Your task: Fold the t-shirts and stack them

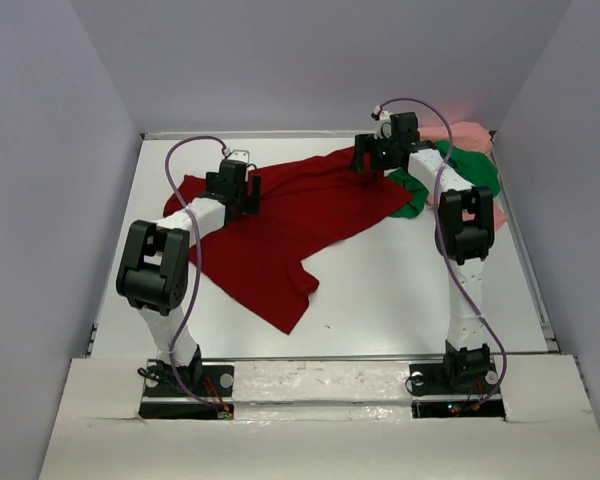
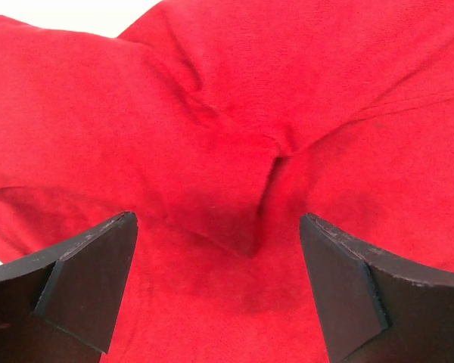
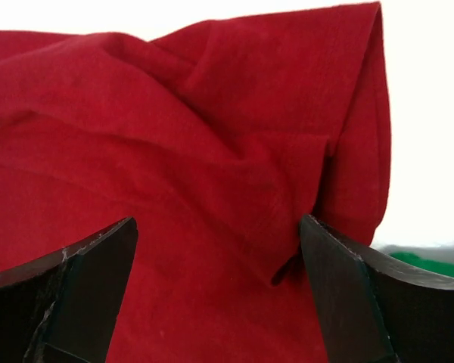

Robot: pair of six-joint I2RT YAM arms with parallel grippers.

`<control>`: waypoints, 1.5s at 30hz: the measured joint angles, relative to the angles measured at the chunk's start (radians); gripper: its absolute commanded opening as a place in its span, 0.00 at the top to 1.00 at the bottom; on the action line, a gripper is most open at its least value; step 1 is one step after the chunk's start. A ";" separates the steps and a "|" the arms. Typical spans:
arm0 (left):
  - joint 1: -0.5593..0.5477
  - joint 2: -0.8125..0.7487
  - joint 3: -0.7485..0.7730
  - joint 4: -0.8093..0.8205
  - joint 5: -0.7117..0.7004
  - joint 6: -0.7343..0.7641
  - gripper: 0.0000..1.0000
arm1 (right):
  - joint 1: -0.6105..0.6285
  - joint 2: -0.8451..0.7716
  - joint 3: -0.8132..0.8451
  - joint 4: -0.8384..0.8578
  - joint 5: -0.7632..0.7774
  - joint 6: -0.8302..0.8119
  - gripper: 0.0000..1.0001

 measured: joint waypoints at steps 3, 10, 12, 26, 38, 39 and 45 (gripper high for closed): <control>0.007 -0.027 -0.026 0.003 -0.035 0.015 0.01 | 0.000 -0.019 -0.024 -0.010 -0.013 0.001 0.07; 0.048 -0.110 -0.063 0.048 -0.126 0.080 0.01 | 0.000 -0.139 -0.080 -0.012 -0.067 0.027 0.07; 0.060 -0.110 -0.064 0.064 -0.130 0.089 0.01 | 0.000 -0.160 -0.080 -0.004 -0.076 0.034 0.07; 0.029 -0.015 -0.016 0.023 -0.017 0.068 0.02 | 0.000 -0.175 -0.081 0.018 -0.118 0.070 0.06; -0.048 -0.015 0.047 -0.025 0.038 0.024 0.03 | 0.000 -0.171 -0.081 0.018 -0.136 0.083 0.06; -0.053 -0.013 0.052 -0.026 0.037 0.020 0.03 | 0.000 -0.171 -0.081 0.018 -0.136 0.083 0.06; -0.056 0.008 0.056 -0.040 0.016 0.012 0.05 | 0.000 -0.171 -0.081 0.021 -0.136 0.083 0.06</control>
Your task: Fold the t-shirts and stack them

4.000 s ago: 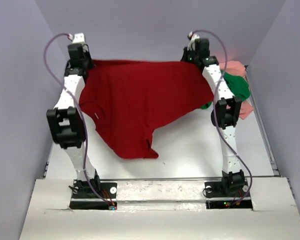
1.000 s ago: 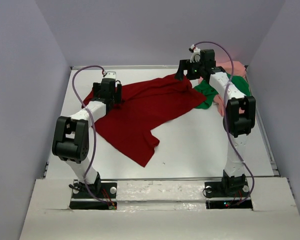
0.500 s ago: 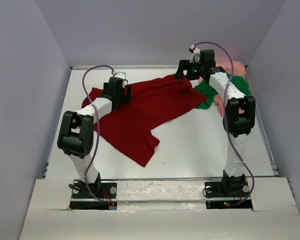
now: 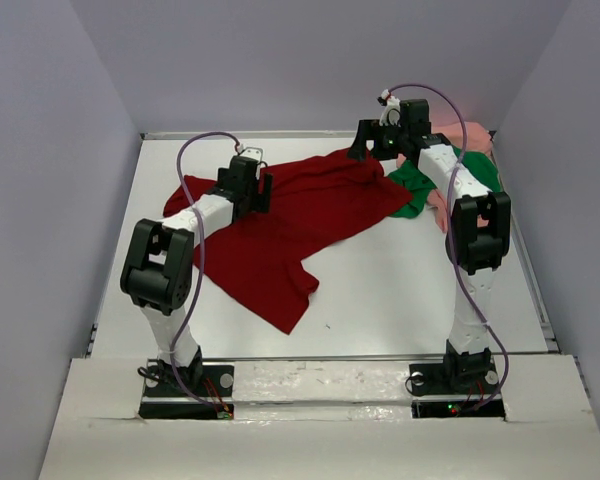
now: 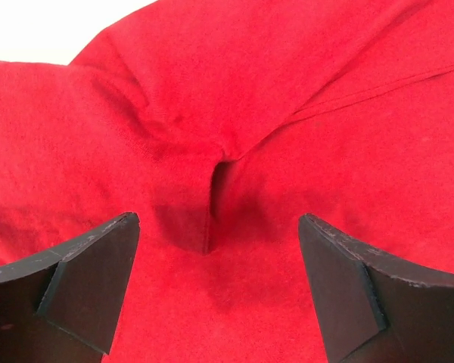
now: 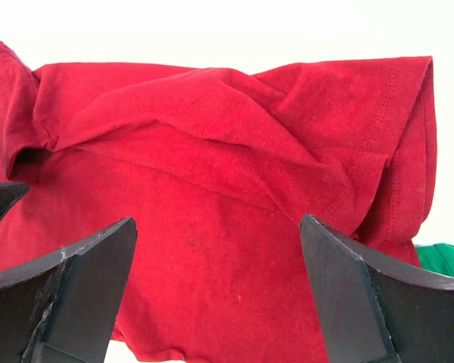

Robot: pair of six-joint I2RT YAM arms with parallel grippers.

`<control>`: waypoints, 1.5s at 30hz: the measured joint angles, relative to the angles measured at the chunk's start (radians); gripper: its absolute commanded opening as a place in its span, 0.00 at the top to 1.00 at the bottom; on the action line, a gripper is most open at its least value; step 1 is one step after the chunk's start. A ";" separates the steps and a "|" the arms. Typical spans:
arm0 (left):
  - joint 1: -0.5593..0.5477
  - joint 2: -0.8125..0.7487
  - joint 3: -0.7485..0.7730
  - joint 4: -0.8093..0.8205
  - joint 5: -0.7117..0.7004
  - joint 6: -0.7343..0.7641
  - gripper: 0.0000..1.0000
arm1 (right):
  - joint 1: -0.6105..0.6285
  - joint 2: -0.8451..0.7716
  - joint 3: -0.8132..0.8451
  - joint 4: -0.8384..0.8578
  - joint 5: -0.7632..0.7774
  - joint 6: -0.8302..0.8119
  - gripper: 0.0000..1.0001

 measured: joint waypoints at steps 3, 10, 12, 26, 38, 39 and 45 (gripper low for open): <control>0.001 0.010 0.000 -0.019 -0.017 -0.003 0.07 | 0.000 0.000 0.000 0.000 0.000 0.000 0.06; 0.001 0.041 0.000 -0.042 -0.069 -0.005 0.12 | 0.000 0.000 0.000 0.000 0.000 0.000 0.06; 0.002 0.055 0.000 -0.045 -0.091 -0.006 0.12 | 0.000 0.000 0.000 0.000 0.000 -0.001 0.06; 0.008 0.095 0.000 -0.050 -0.202 0.003 0.38 | 0.000 0.000 -0.023 0.013 -0.013 -0.019 0.07; 0.008 0.117 0.000 0.006 -0.261 0.021 1.00 | 0.000 0.000 -0.046 0.018 -0.034 -0.027 0.07; 0.009 0.121 0.000 0.006 -0.264 0.024 1.00 | 0.000 0.000 -0.046 0.019 -0.034 -0.029 0.07; 0.008 0.122 -0.001 0.002 -0.274 0.046 1.00 | 0.000 0.000 -0.047 0.019 -0.034 -0.035 0.07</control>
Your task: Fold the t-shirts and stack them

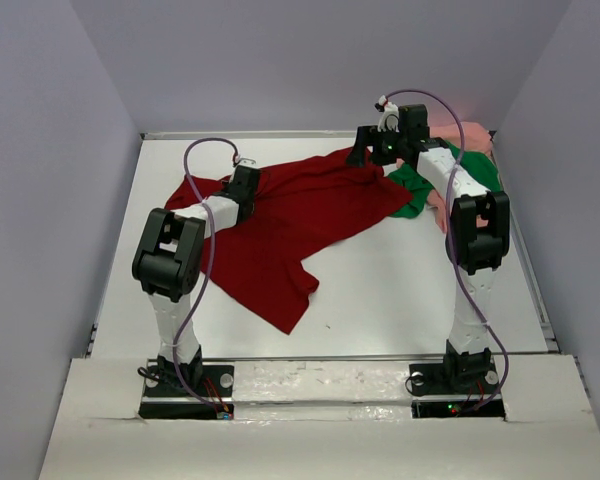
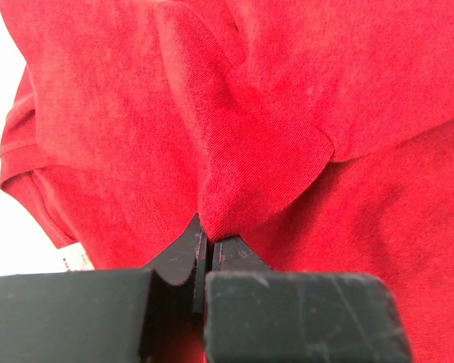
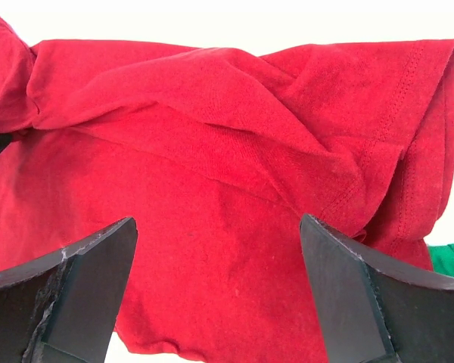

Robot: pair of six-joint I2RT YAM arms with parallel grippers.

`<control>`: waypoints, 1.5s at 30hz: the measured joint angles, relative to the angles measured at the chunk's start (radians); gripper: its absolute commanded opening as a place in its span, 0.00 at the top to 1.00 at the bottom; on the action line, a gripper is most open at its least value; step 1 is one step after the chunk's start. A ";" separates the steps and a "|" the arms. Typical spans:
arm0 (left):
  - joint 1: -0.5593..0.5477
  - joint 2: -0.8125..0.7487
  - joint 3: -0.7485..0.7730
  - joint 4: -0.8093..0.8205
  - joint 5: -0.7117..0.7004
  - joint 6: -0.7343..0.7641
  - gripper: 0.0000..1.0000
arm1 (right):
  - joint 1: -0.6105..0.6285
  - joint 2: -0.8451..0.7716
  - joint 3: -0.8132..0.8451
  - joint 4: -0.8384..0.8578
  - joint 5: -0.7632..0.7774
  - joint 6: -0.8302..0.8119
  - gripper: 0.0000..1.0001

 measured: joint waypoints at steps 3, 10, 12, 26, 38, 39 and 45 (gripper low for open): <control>0.000 -0.011 0.000 -0.021 -0.010 0.020 1.00 | 0.000 0.000 -0.001 0.001 -0.003 0.000 0.07; 0.000 -0.113 0.005 -0.074 -0.061 0.109 1.00 | 0.000 0.000 -0.014 0.010 -0.019 0.001 0.07; 0.000 -0.131 0.022 -0.089 -0.080 0.140 1.00 | 0.000 0.000 -0.022 0.010 -0.021 0.002 0.07; -0.007 -0.148 0.219 -0.262 -0.133 0.330 1.00 | 0.000 0.000 -0.035 0.026 -0.026 0.001 0.07; -0.027 -0.151 0.232 -0.386 -0.143 0.333 1.00 | 0.000 -0.006 -0.078 0.050 -0.029 0.000 0.07; -0.027 -0.151 0.219 -0.397 -0.129 0.321 1.00 | 0.000 -0.006 -0.079 0.050 -0.029 0.000 0.07; -0.037 -0.152 0.118 -0.482 0.028 0.246 0.01 | 0.000 -0.009 -0.080 0.052 -0.029 0.000 0.07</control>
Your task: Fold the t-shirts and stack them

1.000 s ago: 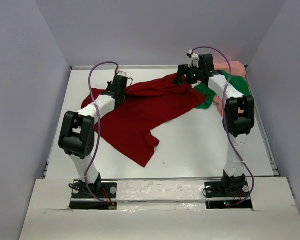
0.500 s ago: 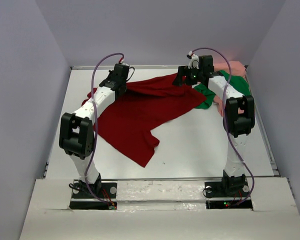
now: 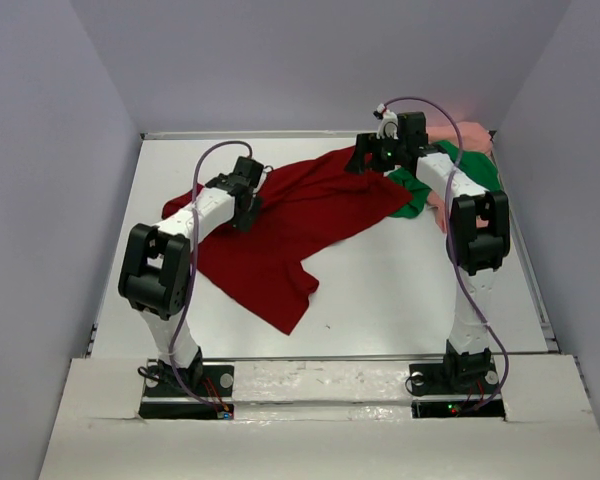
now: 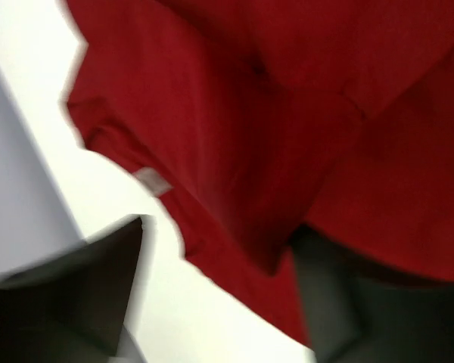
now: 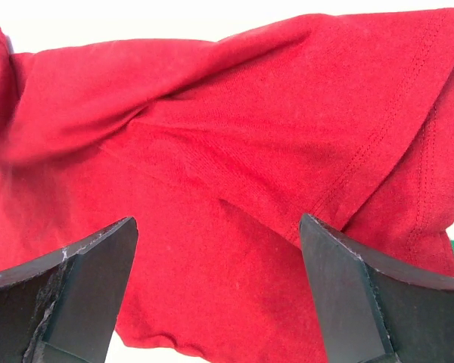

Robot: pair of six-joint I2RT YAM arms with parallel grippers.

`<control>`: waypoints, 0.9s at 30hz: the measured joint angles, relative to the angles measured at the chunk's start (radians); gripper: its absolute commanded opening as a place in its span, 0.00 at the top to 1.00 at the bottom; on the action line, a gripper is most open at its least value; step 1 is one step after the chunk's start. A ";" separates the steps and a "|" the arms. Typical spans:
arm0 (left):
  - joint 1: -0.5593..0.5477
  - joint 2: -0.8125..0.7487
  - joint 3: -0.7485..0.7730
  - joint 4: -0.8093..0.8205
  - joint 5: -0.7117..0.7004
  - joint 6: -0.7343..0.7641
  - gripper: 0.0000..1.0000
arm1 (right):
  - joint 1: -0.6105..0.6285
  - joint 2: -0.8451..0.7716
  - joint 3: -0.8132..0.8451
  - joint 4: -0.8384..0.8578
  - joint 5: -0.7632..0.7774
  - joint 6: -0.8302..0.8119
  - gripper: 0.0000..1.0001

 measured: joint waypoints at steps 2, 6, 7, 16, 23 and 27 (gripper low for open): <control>-0.017 -0.005 -0.047 0.000 0.066 -0.031 0.01 | 0.000 -0.002 0.000 0.000 0.000 0.000 0.07; -0.059 -0.012 -0.121 -0.001 0.172 -0.048 0.01 | 0.000 -0.016 -0.007 0.000 0.001 -0.003 0.06; -0.068 -0.012 -0.129 0.000 0.203 -0.049 0.01 | 0.000 -0.018 -0.007 0.000 0.001 -0.003 0.07; -0.038 -0.014 -0.120 0.191 0.221 -0.063 0.01 | 0.000 0.012 0.031 -0.012 -0.020 0.003 0.15; 0.031 -0.001 -0.057 0.347 0.191 -0.125 0.01 | 0.007 0.185 0.227 -0.067 -0.047 0.012 1.00; 0.068 0.005 -0.053 0.374 0.212 -0.164 0.01 | 0.011 0.238 0.272 -0.121 -0.047 0.008 1.00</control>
